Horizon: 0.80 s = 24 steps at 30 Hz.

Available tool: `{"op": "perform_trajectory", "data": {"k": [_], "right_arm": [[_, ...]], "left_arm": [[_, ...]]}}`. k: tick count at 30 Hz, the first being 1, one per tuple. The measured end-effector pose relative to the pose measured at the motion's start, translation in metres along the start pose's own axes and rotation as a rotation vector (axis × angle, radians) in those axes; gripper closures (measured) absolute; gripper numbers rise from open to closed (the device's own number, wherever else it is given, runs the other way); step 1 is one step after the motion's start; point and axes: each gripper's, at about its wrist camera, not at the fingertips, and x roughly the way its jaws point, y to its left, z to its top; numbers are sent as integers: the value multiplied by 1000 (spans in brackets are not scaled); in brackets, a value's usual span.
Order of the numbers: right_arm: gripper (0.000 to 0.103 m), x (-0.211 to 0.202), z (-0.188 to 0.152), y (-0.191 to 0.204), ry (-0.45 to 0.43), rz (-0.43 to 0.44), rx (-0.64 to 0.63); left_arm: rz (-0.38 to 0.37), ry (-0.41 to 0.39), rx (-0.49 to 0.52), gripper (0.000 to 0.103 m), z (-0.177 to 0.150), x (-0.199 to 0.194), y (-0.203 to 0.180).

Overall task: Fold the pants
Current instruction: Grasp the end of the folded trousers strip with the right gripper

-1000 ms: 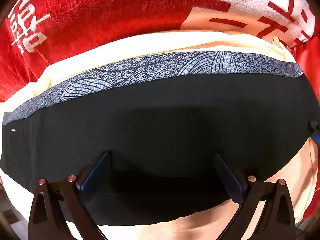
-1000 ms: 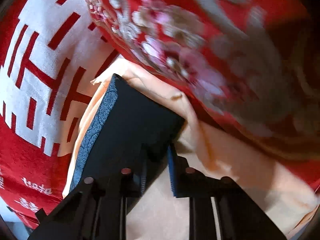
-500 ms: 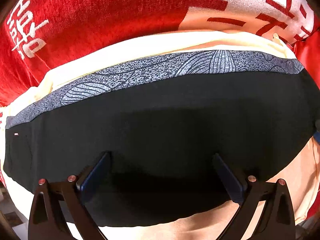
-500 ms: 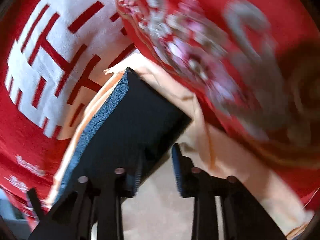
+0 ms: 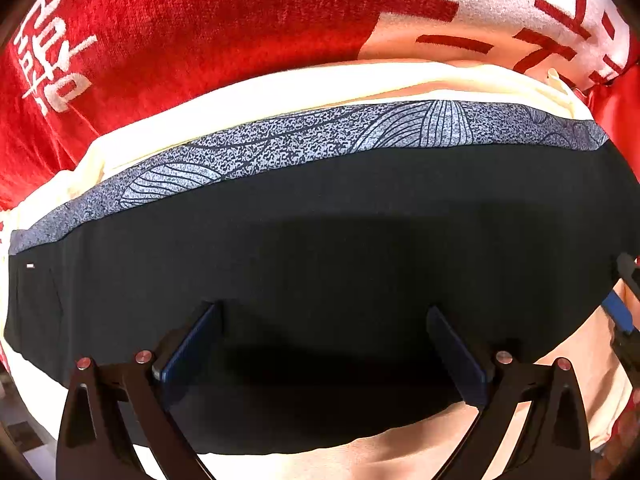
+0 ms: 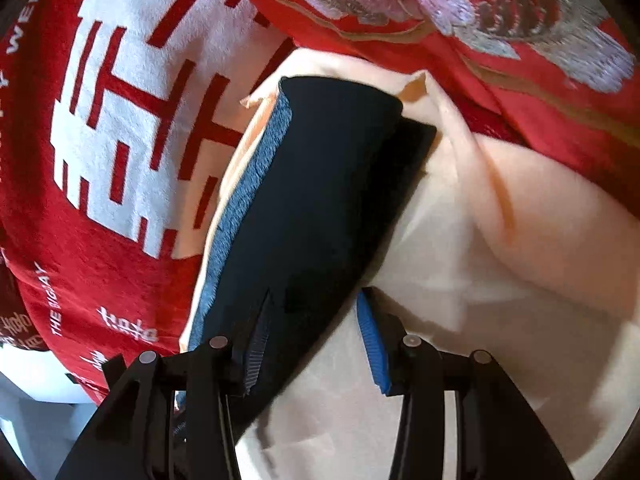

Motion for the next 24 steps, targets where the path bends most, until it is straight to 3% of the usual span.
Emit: {"op": "perform_trajectory", "data": {"k": [7, 11, 13, 14, 15, 24], "right_arm": [[54, 14, 14, 16, -87, 12, -74], [54, 29, 25, 22, -78, -2, -12], [61, 28, 28, 24, -60, -52, 19], [76, 28, 28, 27, -50, -94, 16], [82, 28, 29, 29, -39, -133, 5], [86, 25, 30, 41, -19, -171, -45]], "left_arm": [[-11, -3, 3, 0, -3, 3, 7], [-6, -7, 11, 0, -4, 3, 7], [-8, -3, 9, 0, -4, 4, 8], [-9, 1, 9, 0, -2, 5, 8], [-8, 5, 9, 0, -1, 5, 8], [-15, 10, -5, 0, 2, 7, 12]]}}
